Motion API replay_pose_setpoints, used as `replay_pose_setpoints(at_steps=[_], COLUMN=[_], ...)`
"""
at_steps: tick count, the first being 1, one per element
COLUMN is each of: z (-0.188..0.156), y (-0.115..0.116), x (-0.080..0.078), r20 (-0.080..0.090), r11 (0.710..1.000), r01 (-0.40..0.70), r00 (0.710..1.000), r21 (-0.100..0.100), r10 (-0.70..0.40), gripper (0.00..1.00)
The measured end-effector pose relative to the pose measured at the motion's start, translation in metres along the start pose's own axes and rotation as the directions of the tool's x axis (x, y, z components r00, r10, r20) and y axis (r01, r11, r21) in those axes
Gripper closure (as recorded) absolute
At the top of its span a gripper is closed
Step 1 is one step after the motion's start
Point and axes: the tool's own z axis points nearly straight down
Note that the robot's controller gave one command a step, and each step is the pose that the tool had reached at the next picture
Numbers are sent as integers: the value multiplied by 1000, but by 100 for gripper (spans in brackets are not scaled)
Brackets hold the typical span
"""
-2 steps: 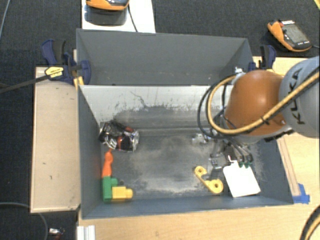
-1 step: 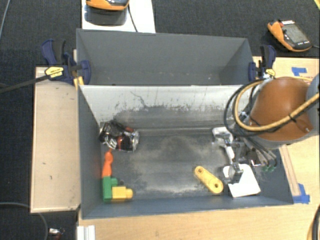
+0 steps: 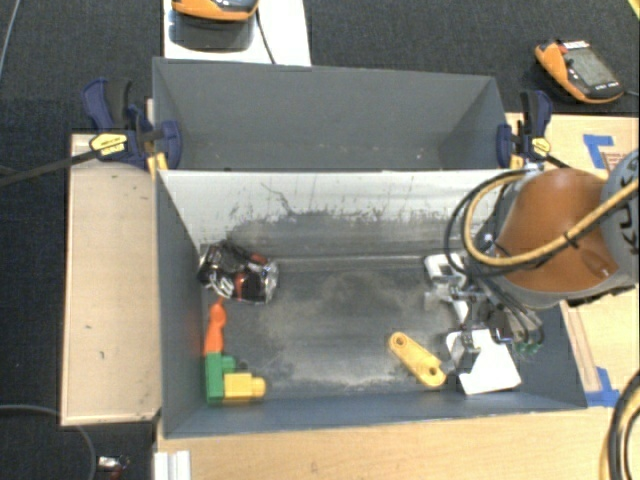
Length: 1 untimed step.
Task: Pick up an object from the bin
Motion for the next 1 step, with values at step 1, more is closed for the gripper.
replay_pose_setpoints(at_steps=[1], z=[63], y=[21], x=[6], r20=[1], r11=[997], r01=[-79], r00=[997], r21=[-2], r10=[79], gripper=[0])
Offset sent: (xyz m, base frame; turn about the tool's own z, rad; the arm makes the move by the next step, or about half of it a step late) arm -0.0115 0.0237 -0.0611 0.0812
